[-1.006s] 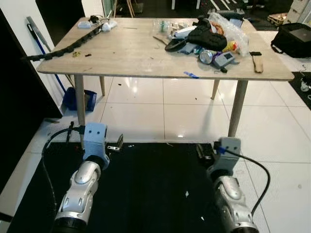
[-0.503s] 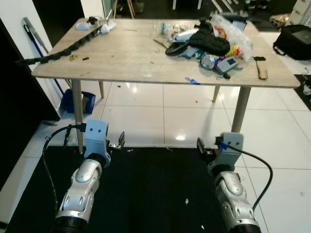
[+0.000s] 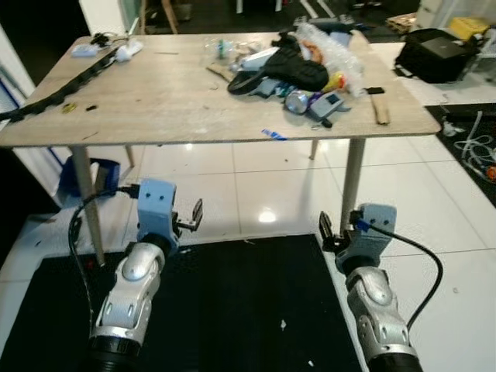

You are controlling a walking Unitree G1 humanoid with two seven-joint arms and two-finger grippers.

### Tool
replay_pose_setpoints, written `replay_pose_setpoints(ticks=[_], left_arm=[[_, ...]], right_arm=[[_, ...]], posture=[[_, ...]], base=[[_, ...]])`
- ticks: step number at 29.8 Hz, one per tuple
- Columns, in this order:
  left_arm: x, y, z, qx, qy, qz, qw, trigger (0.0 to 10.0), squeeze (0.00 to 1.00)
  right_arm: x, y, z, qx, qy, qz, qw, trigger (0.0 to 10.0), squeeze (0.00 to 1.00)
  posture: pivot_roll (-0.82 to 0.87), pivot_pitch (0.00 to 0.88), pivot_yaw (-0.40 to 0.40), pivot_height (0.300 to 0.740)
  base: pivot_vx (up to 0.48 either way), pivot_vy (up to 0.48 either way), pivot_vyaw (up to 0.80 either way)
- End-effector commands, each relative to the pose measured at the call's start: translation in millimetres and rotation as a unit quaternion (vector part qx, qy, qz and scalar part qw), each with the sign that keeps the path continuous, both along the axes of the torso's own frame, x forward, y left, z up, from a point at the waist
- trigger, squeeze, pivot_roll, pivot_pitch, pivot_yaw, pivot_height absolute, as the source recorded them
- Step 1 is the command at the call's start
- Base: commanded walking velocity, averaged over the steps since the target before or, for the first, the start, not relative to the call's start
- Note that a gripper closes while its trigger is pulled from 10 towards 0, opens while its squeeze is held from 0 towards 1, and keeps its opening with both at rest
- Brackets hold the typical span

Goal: Picking trash to rubbish bin

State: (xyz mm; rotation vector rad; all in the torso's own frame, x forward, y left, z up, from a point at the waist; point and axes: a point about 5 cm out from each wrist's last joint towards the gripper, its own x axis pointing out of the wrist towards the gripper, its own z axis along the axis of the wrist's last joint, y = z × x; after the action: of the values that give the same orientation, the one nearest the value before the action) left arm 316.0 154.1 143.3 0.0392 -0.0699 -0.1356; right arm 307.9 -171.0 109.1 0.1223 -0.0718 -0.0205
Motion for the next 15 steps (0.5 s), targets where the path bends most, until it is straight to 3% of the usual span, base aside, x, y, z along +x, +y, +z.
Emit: replay_pose_setpoints(ticks=[1, 15], left_arm=[[-0.3, 5.9, 1, 0.004, 0.004, 0.009, 1.000, 10.0, 0.00], [2.6, 2.3, 8, 0.003, -0.005, 0.002, 1.000, 10.0, 0.00]], right_arm=[[-0.7, 2.0, 2, 0.000, -0.002, 0.006, 1.000, 10.0, 0.00], [5.8, 2.5, 22, -0.002, -0.034, 0.012, 0.999, 10.0, 0.00]], posture=[[0.03, 0.161, 0.041, 0.740], [0.03, 0.159, 0.041, 0.740]], base=[[0.277, 0.000, 0.00], [0.277, 0.000, 0.00]])
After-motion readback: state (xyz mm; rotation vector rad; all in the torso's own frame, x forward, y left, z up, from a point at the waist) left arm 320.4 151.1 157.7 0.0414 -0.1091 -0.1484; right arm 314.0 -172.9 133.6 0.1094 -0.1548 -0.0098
